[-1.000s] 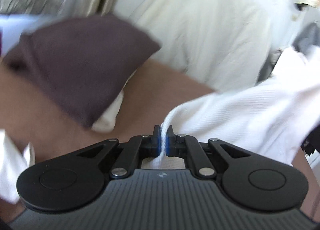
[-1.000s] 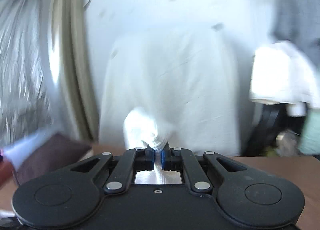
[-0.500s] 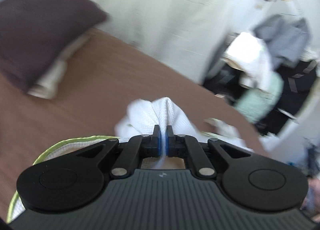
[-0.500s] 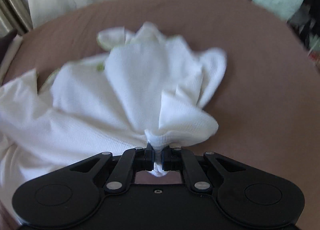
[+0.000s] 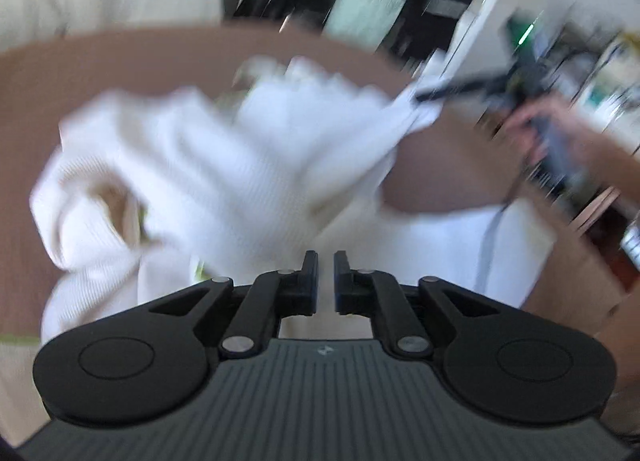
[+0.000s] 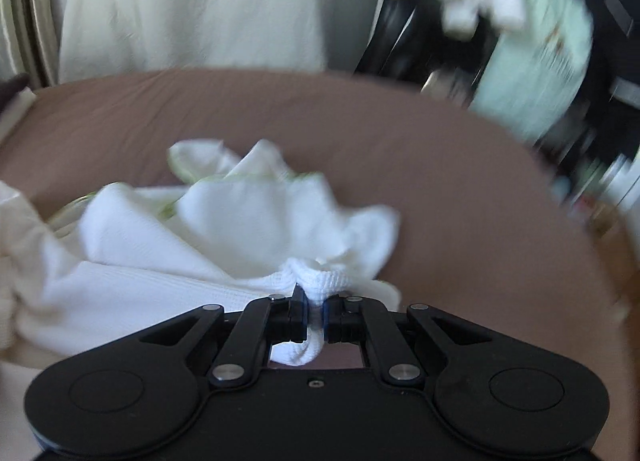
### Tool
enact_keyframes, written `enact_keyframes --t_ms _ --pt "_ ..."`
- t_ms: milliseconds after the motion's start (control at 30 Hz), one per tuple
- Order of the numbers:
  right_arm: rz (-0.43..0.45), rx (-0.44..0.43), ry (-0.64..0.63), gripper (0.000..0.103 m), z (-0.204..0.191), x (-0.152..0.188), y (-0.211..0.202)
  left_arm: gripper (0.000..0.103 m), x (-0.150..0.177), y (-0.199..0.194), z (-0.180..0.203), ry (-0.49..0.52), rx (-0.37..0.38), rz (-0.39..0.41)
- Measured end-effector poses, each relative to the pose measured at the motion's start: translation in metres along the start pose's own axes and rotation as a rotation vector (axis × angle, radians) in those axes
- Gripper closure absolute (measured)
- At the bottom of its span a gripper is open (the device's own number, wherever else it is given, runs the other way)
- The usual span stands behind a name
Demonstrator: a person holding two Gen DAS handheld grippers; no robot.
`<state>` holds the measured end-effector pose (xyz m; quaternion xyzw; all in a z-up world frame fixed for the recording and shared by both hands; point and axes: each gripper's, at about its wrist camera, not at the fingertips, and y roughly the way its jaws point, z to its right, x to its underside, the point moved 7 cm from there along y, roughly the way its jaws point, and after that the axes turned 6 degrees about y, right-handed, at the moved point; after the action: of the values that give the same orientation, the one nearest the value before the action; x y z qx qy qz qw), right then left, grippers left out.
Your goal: Fold clothes
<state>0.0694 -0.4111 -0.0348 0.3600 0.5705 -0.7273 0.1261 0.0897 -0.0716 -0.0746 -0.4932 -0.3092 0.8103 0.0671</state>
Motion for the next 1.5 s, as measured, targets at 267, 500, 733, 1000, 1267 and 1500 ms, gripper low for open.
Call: enact_keyframes --t_ms 267,500,733,1000,1267,1500 --pt "0.128 0.099 0.018 0.097 0.034 -0.022 -0.017 0.046 -0.003 -0.042 -0.073 -0.359 -0.057 0.2" --pt "0.195 -0.048 -0.024 0.096 0.029 -0.01 -0.025 0.045 0.006 0.011 -0.081 -0.464 -0.141 0.151" --pt "0.234 -0.298 0.036 0.096 0.029 -0.021 -0.04 0.098 0.003 0.058 -0.072 -0.403 -0.266 0.052" --pt "0.249 -0.296 -0.065 0.096 0.013 -0.133 -0.019 0.098 -0.129 -0.057 -0.108 -0.095 -0.68 0.246" --pt "0.586 -0.544 0.018 0.047 -0.066 -0.279 -0.077 0.093 -0.187 -0.129 -0.201 -0.187 -1.157 0.348" --pt "0.225 -0.437 0.028 0.046 -0.05 -0.183 0.043 0.079 -0.056 -0.071 -0.224 -0.439 -1.011 0.062"
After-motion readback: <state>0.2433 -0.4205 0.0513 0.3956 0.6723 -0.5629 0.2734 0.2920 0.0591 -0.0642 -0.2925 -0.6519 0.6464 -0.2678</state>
